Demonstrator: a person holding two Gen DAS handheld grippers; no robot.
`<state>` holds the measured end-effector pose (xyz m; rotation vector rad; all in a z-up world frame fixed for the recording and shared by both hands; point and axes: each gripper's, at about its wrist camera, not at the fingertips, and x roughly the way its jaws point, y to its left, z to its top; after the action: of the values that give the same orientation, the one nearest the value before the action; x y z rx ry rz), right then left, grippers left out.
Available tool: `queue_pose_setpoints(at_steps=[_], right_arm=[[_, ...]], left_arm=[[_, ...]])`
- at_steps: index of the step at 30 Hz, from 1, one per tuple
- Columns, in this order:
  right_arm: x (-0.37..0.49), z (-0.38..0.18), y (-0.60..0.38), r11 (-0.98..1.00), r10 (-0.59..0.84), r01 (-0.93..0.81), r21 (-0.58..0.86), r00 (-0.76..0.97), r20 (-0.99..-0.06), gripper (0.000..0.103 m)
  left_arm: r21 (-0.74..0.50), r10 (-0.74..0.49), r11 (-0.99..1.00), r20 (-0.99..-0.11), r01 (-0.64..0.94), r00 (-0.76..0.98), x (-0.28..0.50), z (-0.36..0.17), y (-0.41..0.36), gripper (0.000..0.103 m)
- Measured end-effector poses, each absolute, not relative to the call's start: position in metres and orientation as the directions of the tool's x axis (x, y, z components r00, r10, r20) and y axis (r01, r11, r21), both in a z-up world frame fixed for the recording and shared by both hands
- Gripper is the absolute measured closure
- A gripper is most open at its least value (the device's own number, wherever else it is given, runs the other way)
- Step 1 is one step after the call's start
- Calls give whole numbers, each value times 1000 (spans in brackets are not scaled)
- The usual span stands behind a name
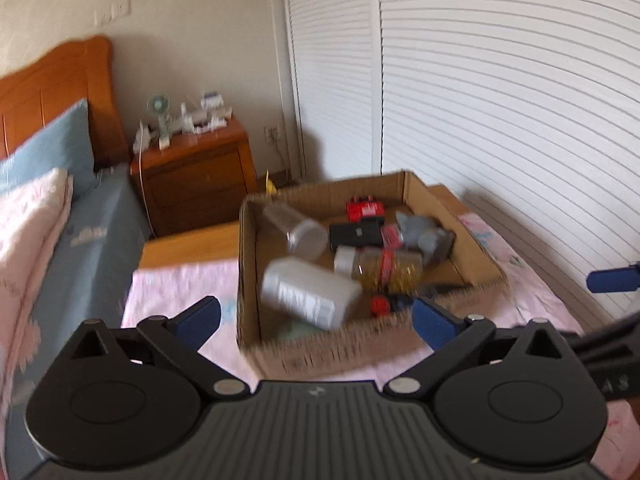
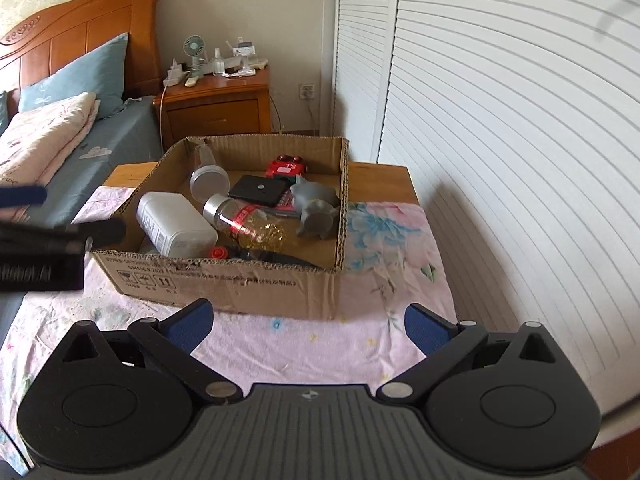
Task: Organize rigid objects
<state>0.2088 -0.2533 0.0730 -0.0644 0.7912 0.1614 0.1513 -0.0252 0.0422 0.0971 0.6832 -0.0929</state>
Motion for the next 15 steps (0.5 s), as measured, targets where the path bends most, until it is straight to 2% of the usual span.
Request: queue_pose_setpoints(at_steps=[4,8,15], right_arm=[[196,71,-246,986,111,-168,-6,677,-728,0],[189,72,-245,989,97,-150,-8,678,-728,0],[184,78,-249,994,88,-112,14,690,-718,0]], left_arm=[[40,-16,998,-665,56,746,135,36,-16,2],[87,51,996,-667,10,743,123,38,-10,2],[87,47,996,-679,16,732,116,37,-12,2]])
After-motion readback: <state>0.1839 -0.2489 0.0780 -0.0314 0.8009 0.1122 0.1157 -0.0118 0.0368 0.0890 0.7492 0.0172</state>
